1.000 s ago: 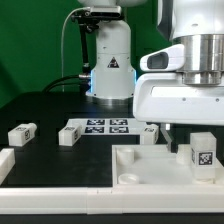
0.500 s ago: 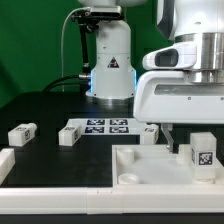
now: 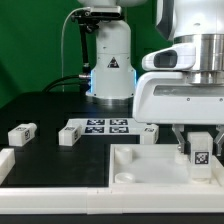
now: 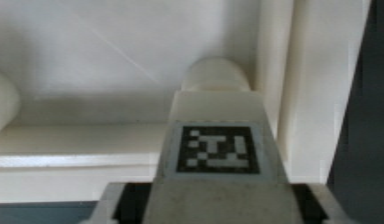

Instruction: Assemble one leg

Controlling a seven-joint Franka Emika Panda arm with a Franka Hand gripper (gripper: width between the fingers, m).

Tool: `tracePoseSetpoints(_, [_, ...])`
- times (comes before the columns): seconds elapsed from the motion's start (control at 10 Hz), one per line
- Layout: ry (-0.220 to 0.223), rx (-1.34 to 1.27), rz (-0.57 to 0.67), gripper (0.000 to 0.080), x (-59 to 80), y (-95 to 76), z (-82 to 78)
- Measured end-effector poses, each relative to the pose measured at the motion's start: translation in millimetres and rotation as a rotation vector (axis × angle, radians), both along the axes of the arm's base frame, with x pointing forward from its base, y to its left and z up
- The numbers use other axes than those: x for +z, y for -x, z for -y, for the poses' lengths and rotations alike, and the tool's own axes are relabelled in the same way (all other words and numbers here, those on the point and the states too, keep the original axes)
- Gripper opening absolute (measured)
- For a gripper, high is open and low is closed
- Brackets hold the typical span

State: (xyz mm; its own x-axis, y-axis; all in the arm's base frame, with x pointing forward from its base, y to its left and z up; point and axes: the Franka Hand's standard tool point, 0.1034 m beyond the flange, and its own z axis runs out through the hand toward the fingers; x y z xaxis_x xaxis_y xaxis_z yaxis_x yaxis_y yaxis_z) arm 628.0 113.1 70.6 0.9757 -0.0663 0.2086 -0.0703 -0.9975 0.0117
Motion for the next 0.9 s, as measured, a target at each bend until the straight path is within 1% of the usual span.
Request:
tracePoseSetpoints(0.1, [-0.021, -0.083, 0.001, 0.0291, -0.4, 0.9, -1.7])
tracePoseSetpoints(0.2, [-0.061, -0.303, 0.005, 0.0291, -1.3, 4.0, -5.8])
tracePoseSetpoints(0.4, [-0.104, -0.575, 0.009, 0.0291, -1.6, 4.4, -4.7])
tracePoseSetpoints(0.5, [-0.118, -0.65, 0.011, 0.0291, -1.8, 4.6, -4.5])
tracePoseSetpoints(0.6, [-0.15, -0.827, 0.014, 0.0291, -2.1, 6.1, -6.5])
tracePoseSetpoints(0.7, [-0.172, -0.963, 0.024, 0.0291, -2.5, 6.6, -7.0])
tracePoseSetpoints(0.8, [-0.181, -1.03, 0.031, 0.0291, -2.8, 6.5, -6.8])
tracePoseSetpoints(0.9, [-0.215, -1.195, 0.036, 0.0291, -3.0, 7.1, -9.3])
